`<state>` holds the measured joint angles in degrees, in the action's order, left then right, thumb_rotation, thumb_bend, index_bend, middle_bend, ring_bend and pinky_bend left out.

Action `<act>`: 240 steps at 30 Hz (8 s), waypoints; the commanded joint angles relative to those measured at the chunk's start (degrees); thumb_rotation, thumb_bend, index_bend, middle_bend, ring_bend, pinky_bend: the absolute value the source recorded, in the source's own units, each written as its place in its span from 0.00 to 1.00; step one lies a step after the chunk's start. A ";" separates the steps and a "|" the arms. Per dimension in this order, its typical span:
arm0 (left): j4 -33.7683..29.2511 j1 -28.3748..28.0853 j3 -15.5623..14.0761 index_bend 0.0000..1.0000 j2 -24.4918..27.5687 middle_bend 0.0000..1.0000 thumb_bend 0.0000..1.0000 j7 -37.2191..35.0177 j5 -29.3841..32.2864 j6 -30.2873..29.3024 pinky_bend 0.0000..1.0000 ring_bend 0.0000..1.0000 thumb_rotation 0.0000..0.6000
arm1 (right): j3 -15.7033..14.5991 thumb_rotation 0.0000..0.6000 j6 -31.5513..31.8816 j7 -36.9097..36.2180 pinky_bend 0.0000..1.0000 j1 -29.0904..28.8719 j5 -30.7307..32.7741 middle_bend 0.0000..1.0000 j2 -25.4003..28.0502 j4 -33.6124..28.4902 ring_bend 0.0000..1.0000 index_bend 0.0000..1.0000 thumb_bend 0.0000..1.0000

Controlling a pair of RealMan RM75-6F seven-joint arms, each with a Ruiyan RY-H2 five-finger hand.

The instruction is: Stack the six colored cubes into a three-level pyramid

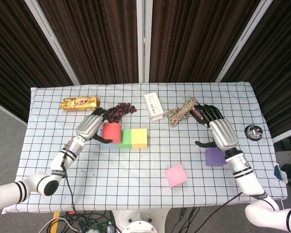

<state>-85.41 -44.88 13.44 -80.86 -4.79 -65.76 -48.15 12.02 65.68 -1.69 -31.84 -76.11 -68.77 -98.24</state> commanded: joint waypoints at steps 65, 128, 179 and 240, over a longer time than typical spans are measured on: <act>-11.03 9.84 -4.58 0.04 11.70 0.20 0.02 2.85 -2.14 -11.44 0.05 0.07 1.00 | 0.91 1.00 -1.60 3.17 0.00 -0.92 0.49 0.08 0.66 -2.02 0.00 0.00 0.05; 8.41 38.41 -13.34 0.04 5.23 0.16 0.00 -15.68 -20.80 -38.71 0.02 0.05 1.00 | -13.81 1.00 -7.08 20.37 0.00 -1.86 -10.29 0.54 -5.13 -6.82 0.10 0.00 0.17; 12.98 43.08 -14.00 0.05 4.15 0.15 0.00 -18.64 -27.06 -47.40 0.02 0.05 1.00 | 7.74 1.00 -2.07 52.39 0.00 -39.76 49.45 0.63 -25.71 2.93 0.15 0.00 0.17; 15.31 42.66 -14.16 0.05 3.16 0.15 0.00 -22.40 -26.68 -45.00 0.02 0.05 1.00 | 11.15 1.00 1.70 54.12 0.00 -43.04 61.99 0.63 -28.21 4.03 0.15 0.00 0.18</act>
<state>-70.10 -2.22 -0.71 -77.70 -27.19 -92.45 -93.17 22.81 67.31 52.29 -74.65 -14.56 -96.79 -94.20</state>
